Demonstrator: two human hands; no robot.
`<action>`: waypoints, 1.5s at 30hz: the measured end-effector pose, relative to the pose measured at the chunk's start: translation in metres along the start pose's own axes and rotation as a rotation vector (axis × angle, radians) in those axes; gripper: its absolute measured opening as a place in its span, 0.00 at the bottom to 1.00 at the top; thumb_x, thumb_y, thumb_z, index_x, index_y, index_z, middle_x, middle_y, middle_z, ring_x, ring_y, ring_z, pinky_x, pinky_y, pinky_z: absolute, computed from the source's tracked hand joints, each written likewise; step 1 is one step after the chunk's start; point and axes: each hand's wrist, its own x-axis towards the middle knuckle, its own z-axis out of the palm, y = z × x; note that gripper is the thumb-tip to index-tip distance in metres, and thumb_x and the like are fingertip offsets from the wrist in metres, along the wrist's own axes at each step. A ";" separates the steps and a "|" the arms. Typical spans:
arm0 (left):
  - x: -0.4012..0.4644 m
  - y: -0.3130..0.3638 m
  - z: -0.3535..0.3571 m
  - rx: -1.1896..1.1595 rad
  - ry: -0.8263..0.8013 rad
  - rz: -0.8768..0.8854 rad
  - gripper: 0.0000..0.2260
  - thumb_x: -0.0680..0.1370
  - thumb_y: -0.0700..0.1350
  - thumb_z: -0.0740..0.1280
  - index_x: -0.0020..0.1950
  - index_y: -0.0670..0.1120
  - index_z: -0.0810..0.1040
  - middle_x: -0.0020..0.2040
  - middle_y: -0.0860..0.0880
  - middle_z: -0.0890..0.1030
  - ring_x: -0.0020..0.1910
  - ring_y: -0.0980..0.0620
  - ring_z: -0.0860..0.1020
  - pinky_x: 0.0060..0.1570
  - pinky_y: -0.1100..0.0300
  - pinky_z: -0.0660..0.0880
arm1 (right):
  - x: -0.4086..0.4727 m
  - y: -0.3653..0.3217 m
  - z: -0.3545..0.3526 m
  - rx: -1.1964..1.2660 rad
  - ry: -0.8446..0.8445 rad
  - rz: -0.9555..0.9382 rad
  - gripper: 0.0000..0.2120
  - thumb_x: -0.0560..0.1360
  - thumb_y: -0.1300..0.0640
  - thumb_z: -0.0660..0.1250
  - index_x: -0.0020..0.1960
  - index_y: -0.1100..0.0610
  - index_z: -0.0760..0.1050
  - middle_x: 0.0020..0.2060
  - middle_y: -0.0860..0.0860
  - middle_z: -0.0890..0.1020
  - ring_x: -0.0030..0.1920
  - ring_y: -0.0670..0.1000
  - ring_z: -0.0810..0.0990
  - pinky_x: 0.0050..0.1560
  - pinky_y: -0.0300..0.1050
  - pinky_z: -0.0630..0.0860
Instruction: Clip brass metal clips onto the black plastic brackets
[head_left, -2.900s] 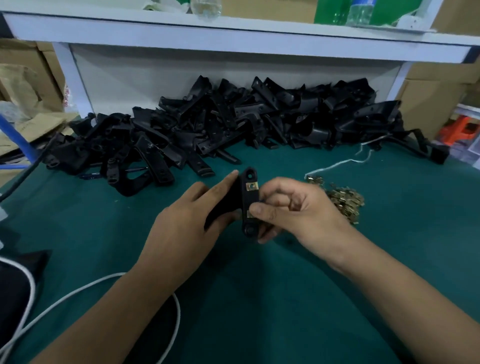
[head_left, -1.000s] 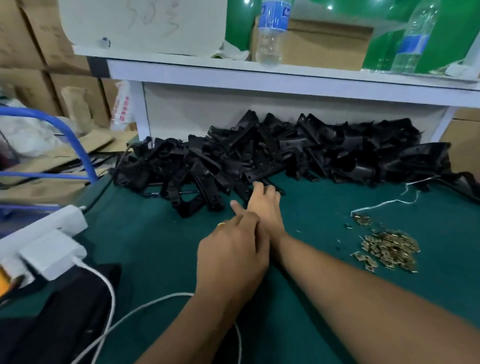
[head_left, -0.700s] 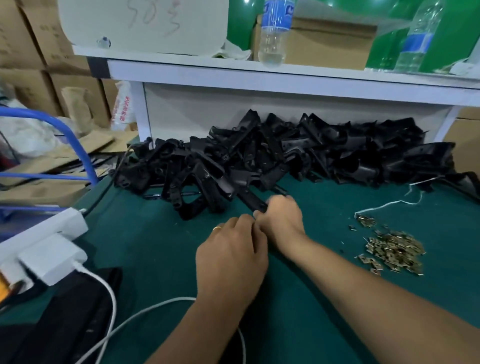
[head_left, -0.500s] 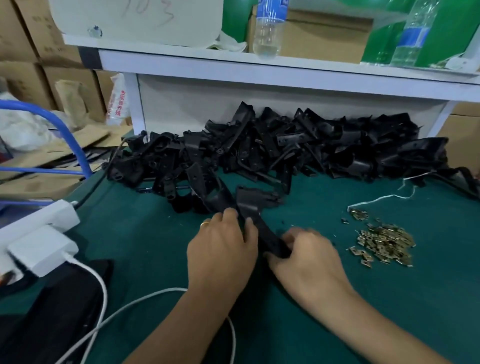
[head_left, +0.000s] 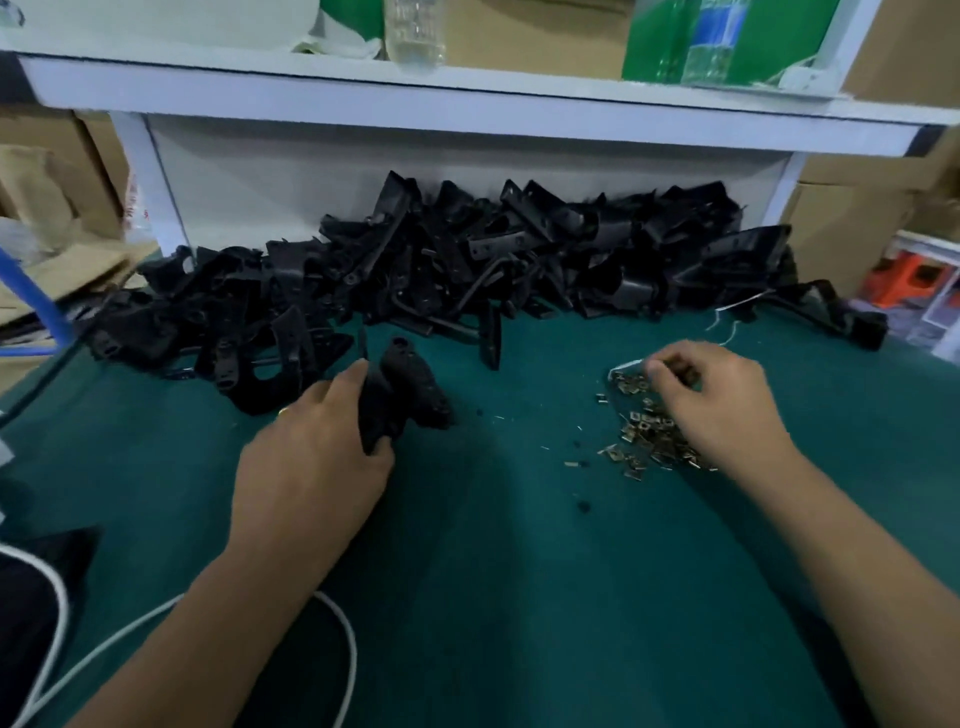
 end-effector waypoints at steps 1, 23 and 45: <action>-0.001 0.003 -0.001 0.001 0.032 0.024 0.32 0.78 0.54 0.70 0.80 0.55 0.63 0.67 0.51 0.78 0.55 0.45 0.81 0.43 0.51 0.79 | 0.001 0.003 -0.003 -0.015 -0.072 -0.029 0.06 0.81 0.53 0.70 0.46 0.47 0.83 0.44 0.44 0.84 0.47 0.47 0.81 0.48 0.44 0.74; -0.013 0.009 0.016 -0.298 -0.019 0.396 0.26 0.77 0.52 0.70 0.75 0.62 0.70 0.61 0.65 0.74 0.53 0.60 0.78 0.45 0.63 0.79 | -0.012 -0.025 -0.011 0.021 -0.658 -0.191 0.06 0.72 0.48 0.80 0.45 0.40 0.84 0.46 0.42 0.81 0.51 0.44 0.78 0.54 0.42 0.74; -0.014 0.013 0.014 -0.359 0.049 0.401 0.28 0.77 0.50 0.71 0.76 0.62 0.69 0.59 0.64 0.73 0.52 0.60 0.77 0.45 0.63 0.79 | -0.037 -0.077 0.023 1.282 -0.456 0.092 0.07 0.76 0.64 0.72 0.55 0.62 0.82 0.48 0.65 0.86 0.45 0.58 0.87 0.48 0.46 0.84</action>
